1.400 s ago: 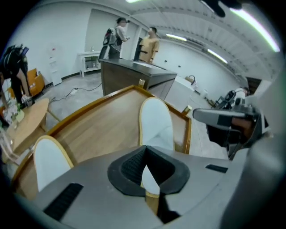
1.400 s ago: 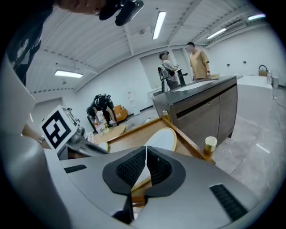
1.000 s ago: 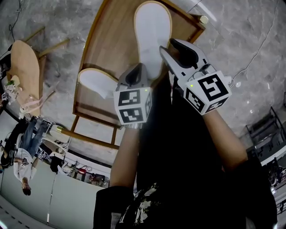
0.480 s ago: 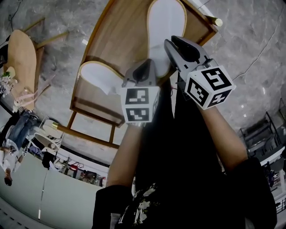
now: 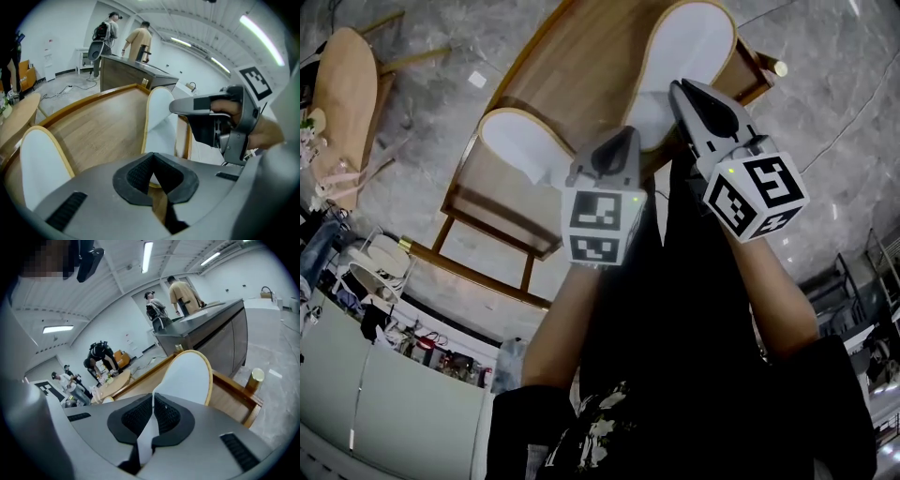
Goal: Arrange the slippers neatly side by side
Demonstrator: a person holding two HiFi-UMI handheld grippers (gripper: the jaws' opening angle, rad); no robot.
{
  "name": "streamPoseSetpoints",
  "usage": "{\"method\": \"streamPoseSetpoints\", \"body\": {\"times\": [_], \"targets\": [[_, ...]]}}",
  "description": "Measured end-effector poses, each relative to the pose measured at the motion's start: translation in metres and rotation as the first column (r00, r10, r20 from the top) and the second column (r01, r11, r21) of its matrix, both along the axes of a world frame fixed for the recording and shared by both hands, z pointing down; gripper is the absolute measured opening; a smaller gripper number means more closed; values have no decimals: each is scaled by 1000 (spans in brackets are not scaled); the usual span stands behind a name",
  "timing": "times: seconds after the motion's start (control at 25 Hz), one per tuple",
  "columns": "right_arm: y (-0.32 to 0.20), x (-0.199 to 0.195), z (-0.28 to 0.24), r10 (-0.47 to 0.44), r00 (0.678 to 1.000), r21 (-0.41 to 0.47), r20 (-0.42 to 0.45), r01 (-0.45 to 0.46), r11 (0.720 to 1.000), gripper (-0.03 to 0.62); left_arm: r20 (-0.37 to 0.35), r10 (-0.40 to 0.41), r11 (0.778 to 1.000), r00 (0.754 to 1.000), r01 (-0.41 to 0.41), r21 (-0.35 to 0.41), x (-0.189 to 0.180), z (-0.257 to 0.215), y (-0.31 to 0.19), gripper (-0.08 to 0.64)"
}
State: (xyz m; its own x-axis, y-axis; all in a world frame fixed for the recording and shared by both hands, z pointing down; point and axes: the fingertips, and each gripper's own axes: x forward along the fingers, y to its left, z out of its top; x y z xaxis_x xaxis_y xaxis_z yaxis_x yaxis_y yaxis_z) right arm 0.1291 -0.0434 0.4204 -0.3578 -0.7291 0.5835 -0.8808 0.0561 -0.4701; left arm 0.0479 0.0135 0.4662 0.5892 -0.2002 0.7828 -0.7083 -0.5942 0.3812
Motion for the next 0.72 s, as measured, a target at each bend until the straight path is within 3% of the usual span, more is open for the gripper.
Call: {"method": "streamPoseSetpoints", "body": {"times": [0.32,0.56,0.72], "targets": [[-9,-15,-37,-133,987,58,-88,138,989,8,-32,-73,997,997,74,22,-16,-12,-5,3],[-10,-36,-43,-213,973,45,-89,218,975,8,-74,-107,994,992,108,17,-13,-17,7,3],[-5,-62,-35,-308,948,19,-83,310,950,8,-101,-163,986,982,165,15,-24,-24,16,3]]}}
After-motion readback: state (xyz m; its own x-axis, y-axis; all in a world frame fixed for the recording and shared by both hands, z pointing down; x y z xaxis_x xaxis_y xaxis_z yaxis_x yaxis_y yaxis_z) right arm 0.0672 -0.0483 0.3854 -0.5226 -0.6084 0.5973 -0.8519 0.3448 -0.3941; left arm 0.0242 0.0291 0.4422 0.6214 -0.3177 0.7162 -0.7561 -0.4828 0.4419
